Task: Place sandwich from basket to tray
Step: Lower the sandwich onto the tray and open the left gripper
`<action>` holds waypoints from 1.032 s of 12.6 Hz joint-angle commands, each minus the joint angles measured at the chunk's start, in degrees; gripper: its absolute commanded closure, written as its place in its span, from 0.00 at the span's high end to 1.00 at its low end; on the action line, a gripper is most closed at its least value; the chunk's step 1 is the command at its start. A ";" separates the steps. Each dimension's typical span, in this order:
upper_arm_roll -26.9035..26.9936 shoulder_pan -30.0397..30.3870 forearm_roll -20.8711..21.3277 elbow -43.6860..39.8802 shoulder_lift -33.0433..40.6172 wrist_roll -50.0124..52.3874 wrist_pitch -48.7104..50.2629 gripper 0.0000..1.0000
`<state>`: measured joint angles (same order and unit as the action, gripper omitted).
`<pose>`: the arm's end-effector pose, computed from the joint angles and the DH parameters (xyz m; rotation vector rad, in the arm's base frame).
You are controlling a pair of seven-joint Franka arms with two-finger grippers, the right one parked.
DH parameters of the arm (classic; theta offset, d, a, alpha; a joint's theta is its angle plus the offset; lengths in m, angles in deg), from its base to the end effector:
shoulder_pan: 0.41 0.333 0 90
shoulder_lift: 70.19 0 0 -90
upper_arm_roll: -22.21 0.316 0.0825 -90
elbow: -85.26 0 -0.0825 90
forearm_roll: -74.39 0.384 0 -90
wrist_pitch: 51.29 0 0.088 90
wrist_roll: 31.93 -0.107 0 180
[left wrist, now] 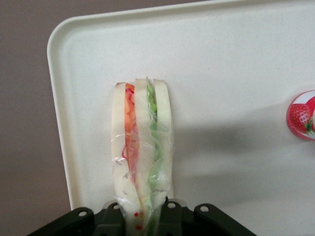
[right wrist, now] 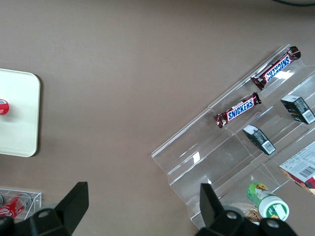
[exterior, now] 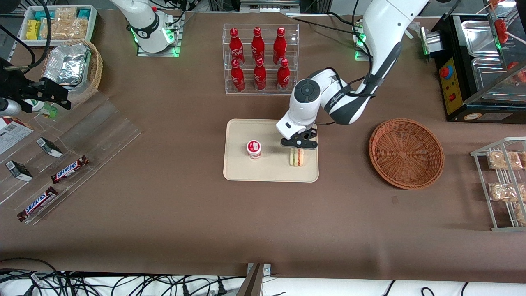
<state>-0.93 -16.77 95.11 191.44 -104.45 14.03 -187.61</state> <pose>0.5058 -0.3925 0.2182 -3.1184 0.1404 -0.0201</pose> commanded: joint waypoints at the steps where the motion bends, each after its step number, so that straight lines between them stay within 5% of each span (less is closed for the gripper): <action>1: 0.29 -0.95 1.69 -0.62 -0.45 1.67 0.00 0.07; 2: 0.29 -0.95 1.69 -0.62 -0.45 2.72 0.09 0.38; 3: 0.29 -0.95 1.86 -0.71 -0.45 4.82 0.09 0.85; 4: 0.29 -0.95 1.69 -1.06 -0.28 5.45 0.18 1.00; 8: 0.46 0.36 1.08 -3.76 2.88 7.03 4.81 1.00; 13: 0.20 2.82 -2.52 -17.91 3.32 7.30 21.87 1.00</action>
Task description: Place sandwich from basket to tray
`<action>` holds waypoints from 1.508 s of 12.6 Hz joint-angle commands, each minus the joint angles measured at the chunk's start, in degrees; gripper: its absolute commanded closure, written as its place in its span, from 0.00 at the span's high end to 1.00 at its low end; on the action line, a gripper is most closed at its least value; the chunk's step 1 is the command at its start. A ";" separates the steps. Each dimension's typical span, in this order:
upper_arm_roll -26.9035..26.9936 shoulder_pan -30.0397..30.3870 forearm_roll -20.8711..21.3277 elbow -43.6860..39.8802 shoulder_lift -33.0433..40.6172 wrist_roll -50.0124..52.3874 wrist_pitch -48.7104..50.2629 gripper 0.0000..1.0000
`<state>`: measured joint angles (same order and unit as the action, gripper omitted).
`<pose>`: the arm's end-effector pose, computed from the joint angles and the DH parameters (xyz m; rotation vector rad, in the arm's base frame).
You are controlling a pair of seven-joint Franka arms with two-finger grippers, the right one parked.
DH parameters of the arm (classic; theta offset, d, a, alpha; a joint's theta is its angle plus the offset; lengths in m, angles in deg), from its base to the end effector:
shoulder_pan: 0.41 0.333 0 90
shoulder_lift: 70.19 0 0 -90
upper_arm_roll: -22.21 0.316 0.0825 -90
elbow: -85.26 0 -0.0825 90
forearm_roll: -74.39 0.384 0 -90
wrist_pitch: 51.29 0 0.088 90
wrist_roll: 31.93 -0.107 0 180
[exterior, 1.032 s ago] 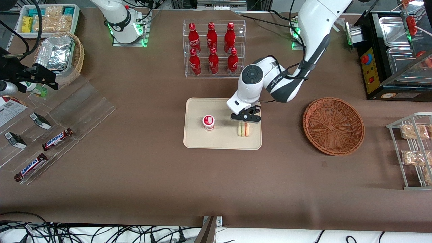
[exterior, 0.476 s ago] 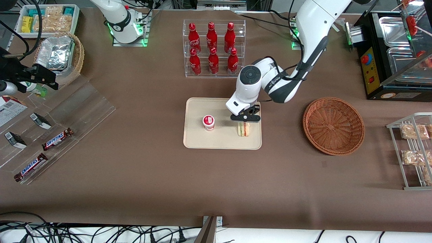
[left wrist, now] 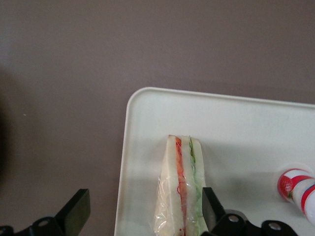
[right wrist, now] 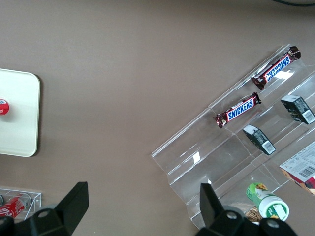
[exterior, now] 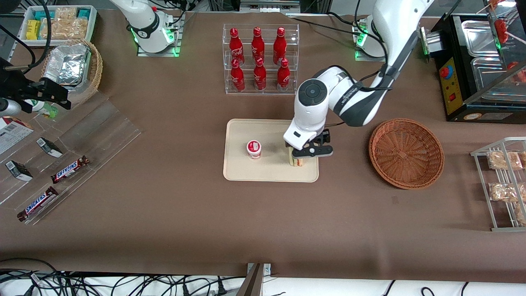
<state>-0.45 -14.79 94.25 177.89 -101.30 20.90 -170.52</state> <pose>0.5728 -0.3678 0.3255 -3.0430 -0.2270 -0.0754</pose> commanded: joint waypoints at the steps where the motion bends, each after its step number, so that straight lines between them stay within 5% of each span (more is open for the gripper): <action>1: -0.28 1.81 -1.76 -5.95 0.78 0.25 6.80 1.00; 7: -0.64 9.97 -6.05 -6.58 6.75 -3.16 10.15 1.00; 13: -0.55 20.87 -16.25 -6.67 13.87 -20.03 16.65 1.00; 19: 3.99 24.06 -22.83 -8.96 16.94 -34.08 23.34 1.00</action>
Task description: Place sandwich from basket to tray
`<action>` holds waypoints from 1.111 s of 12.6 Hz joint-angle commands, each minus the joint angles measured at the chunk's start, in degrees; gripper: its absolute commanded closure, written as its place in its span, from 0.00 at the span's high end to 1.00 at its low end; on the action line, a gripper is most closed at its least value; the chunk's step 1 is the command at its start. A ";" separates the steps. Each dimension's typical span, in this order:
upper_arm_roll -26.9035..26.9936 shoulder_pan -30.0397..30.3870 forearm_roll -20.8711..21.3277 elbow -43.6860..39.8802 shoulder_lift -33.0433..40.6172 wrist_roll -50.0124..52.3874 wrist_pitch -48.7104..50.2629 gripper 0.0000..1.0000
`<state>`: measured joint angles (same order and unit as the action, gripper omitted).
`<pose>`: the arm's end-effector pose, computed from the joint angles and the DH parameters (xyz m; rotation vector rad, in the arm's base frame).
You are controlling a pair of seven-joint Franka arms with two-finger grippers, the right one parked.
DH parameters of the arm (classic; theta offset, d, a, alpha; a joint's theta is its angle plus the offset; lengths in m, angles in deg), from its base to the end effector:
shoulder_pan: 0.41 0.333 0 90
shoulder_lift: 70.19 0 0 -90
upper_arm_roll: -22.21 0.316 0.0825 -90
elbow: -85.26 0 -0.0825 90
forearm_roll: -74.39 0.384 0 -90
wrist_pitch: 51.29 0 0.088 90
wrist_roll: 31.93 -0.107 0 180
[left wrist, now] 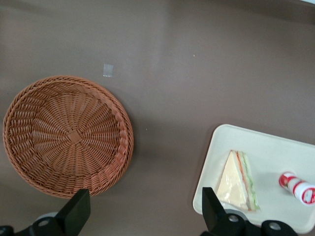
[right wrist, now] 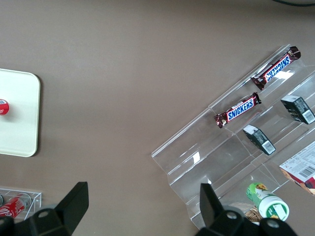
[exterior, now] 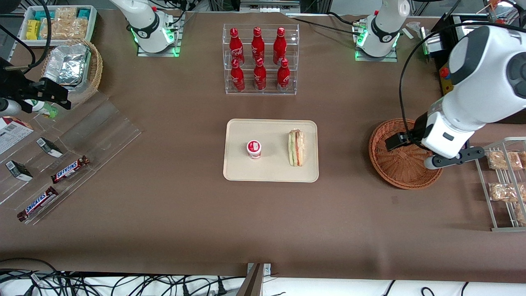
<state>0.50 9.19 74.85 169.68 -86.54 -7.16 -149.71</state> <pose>0.6324 -0.1054 0.5230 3.0351 0.3545 -0.0771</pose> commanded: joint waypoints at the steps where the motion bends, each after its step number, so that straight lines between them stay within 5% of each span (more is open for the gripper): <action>1: 6.38 -1.15 -4.58 -0.22 3.77 -9.62 3.84 1.00; 6: 18.27 -6.16 -5.56 0.05 10.45 -26.42 10.17 1.00; 11: 18.37 -9.59 3.21 1.37 13.37 -26.80 11.24 1.00; 14: 18.37 -9.86 3.58 1.37 13.28 -27.06 11.06 1.00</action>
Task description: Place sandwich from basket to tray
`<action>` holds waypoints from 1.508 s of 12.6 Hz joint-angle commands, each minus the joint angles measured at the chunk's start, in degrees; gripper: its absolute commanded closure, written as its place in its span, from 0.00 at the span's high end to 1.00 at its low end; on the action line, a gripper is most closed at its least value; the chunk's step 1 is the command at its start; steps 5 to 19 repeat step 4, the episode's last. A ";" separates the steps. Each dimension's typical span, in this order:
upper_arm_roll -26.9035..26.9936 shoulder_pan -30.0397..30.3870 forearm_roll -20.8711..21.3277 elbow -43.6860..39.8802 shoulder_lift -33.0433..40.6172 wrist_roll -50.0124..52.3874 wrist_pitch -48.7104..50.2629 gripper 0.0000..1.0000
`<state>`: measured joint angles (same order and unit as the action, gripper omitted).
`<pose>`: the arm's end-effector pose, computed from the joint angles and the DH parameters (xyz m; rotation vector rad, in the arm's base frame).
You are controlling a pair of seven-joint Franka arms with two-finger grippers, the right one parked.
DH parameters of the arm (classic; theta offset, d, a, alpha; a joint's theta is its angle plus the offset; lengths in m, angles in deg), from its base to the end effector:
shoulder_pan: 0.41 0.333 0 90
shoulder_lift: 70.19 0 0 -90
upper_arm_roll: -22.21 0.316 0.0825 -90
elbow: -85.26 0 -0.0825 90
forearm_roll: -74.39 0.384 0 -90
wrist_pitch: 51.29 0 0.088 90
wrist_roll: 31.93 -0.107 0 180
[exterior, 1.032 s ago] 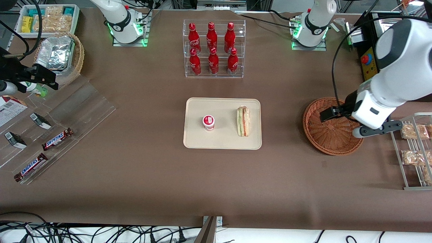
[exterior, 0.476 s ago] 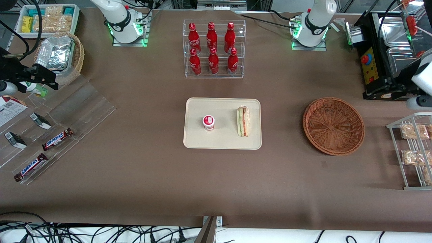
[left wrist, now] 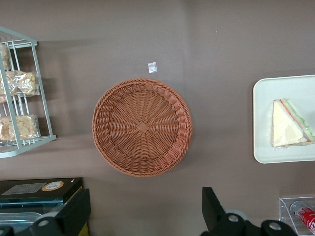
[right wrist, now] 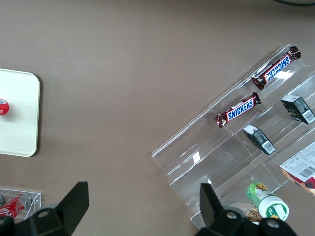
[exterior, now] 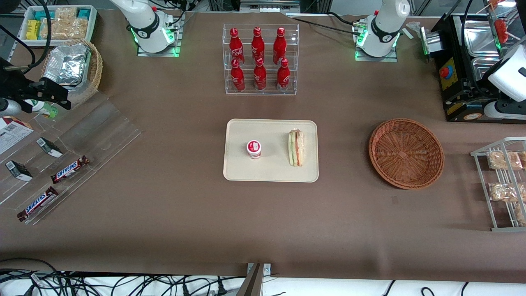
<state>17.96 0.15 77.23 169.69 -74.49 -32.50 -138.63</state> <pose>0.5726 -0.0297 0.6240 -3.0947 0.1122 0.0354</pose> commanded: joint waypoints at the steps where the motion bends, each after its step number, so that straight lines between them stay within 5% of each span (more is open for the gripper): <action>1: 0.91 -0.82 1.11 1.35 1.22 -1.81 -0.02 1.00; 19: 0.82 -0.91 0.50 2.05 1.05 -1.81 0.07 1.00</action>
